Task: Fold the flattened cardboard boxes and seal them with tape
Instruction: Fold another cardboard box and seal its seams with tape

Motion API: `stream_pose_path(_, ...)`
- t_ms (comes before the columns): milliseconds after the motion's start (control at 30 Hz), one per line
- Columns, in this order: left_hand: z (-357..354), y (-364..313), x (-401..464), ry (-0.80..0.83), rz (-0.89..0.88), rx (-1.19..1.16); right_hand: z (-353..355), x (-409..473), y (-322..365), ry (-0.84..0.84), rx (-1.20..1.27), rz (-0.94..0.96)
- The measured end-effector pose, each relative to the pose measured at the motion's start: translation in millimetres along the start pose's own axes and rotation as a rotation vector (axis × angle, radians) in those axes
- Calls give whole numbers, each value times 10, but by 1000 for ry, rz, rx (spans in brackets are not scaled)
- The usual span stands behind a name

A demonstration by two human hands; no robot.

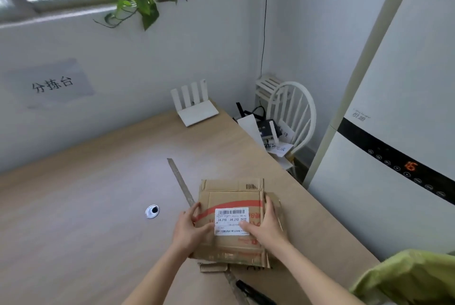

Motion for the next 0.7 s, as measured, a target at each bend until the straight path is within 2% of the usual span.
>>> stream_pose_path(133,408,233,-524,-99,44,-221,-170,-405,264,63,-8,114)
stream_pose_path(433,1390,704,-2038,-333,11,-423,-788,-1651,846,232,-28,394)
stream_pose_path(700,1822,1026,-2861,-448,40,-668,-1271,-2371,1028,311,-20,478)
Point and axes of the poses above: each hand's wrist, its own x-axis towards the middle knuckle, its own z-axis out of the back of the hand, y = z × x, the point moved 2 cm from there along x, towards the middle knuckle, and after that the axes turned 4 degrees about -z, right-handed, at the moved point
